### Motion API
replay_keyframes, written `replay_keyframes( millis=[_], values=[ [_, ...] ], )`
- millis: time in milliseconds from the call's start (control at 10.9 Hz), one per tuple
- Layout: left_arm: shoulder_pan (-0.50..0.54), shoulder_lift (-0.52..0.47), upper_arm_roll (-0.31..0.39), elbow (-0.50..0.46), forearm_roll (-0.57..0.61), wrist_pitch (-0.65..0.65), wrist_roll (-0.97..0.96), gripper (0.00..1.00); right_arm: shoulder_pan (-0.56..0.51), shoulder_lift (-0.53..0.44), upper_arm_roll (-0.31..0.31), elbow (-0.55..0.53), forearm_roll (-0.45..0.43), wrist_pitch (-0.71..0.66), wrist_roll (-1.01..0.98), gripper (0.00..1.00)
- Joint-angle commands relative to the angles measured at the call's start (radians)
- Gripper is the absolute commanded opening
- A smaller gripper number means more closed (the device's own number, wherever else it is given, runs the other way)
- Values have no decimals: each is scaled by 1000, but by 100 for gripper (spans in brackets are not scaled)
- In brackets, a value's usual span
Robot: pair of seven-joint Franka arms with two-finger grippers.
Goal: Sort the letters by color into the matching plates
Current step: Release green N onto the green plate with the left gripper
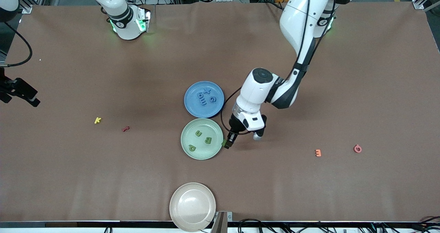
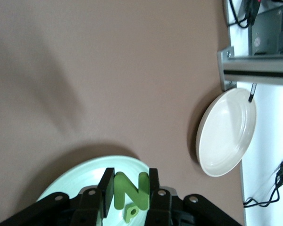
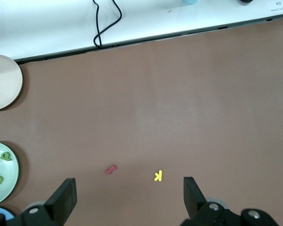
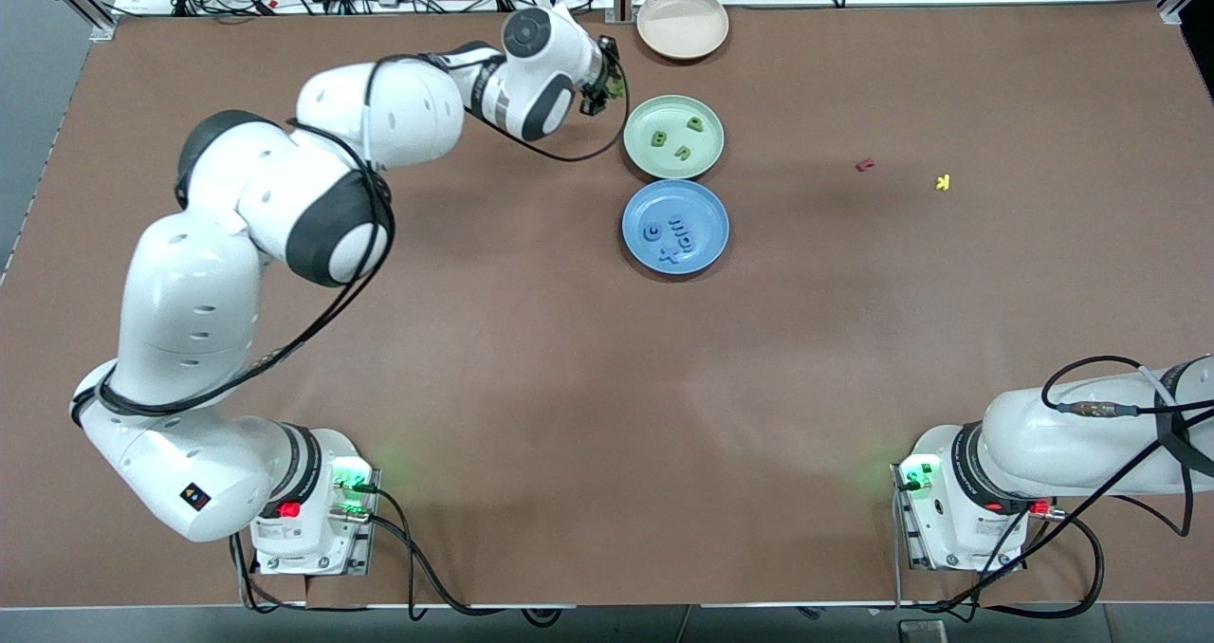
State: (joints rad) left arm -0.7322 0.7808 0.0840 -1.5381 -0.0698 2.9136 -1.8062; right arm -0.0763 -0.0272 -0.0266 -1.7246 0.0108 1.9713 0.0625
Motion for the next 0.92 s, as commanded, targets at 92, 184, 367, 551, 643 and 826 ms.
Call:
replay_keyframes(
  millis=[92, 184, 367, 551, 643, 826],
  values=[
    [-78, 50, 57, 55, -16, 12, -28, 0, -25, -5, 5, 31, -37, -89, -23, 100],
    [-82, 58, 57, 67, -16, 12, -28, 0, -25, 3, 5, 61, -45, -130, -23, 100],
    [-108, 75, 68, 93, -16, 9, -59, 0, -23, 21, 5, 129, -42, -215, -21, 100],
    [-124, 75, 79, 93, -16, 7, -68, 53, -23, 20, 7, 137, -38, -238, -21, 100],
    [-133, 71, 83, 87, -5, 4, -65, 100, -23, 18, 7, 135, -38, -238, -23, 100],
    [-130, 58, 102, 69, 22, -19, -58, 100, -23, 17, 5, 134, -37, -242, -20, 100]
  ],
)
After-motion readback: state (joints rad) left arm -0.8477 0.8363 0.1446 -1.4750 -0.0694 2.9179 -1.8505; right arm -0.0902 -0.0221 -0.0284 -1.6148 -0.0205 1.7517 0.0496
